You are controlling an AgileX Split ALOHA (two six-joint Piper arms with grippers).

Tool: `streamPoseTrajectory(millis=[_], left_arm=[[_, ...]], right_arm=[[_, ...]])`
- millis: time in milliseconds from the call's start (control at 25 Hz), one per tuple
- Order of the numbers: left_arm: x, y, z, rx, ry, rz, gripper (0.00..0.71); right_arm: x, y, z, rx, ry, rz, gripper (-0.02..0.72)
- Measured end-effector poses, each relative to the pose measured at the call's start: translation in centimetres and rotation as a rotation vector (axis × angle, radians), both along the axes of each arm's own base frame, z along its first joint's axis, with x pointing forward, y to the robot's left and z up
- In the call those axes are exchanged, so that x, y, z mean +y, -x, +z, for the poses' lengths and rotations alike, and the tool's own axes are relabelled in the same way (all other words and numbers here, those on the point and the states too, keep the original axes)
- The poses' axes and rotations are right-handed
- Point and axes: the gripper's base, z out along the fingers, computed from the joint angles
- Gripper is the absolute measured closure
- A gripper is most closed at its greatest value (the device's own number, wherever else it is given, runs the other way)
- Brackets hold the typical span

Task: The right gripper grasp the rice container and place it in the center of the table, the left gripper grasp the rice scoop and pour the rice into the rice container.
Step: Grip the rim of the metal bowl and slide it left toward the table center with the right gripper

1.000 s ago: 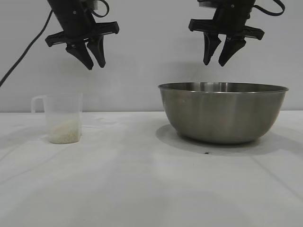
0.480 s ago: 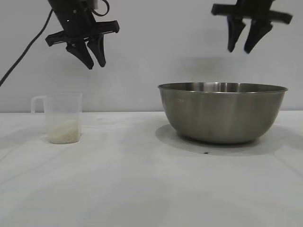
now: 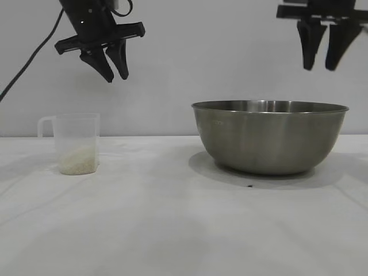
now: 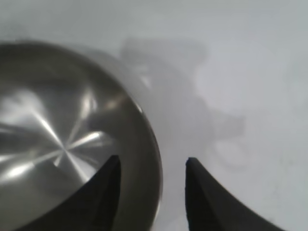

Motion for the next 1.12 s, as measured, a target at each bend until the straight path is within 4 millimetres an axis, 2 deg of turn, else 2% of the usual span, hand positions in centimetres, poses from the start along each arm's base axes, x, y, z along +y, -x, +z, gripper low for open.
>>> streamPoseTrajectory(millis=[200,440,480,600,640,680,720,880,1120], left_arm=[[0.0,0.1,0.3,-0.005,0.001,0.000,0.506],[0.0,0.1,0.2,-0.001,0.000,-0.001,0.506],[0.0,0.1,0.2,-0.001,0.000,-0.001,0.506],[0.0,0.1,0.2,-0.002,-0.001,-0.001,0.506],[0.0,0.1,0.2,0.000,-0.004,-0.002,0.506],[0.1,0.1,0.2,-0.001,-0.008,-0.003,0.506],[0.1,0.1,0.2,0.001,-0.012,-0.004,0.506],[0.2,0.2,0.1,0.012,-0.035,-0.010,0.506],[0.3,0.3,0.6,0.002,-0.036,-0.011,0.506]], right_arm=[[-0.2,1.0,-2.5,0.081,0.023,0.002,0.438],[-0.3,0.9,-3.8,0.079,0.027,0.009,0.438],[-0.2,0.8,-4.2,0.085,0.028,0.010,0.506],[-0.1,0.5,-5.8,0.111,0.029,0.014,0.640],[0.1,0.4,-6.2,0.120,0.026,0.015,0.661],[0.2,0.4,-6.3,0.118,0.022,0.015,0.650],[0.4,0.4,-6.3,0.115,0.020,0.021,0.703],[2.8,1.1,-6.3,0.136,0.019,0.106,0.703],[8.1,2.9,-6.4,0.157,0.031,0.245,0.703]])
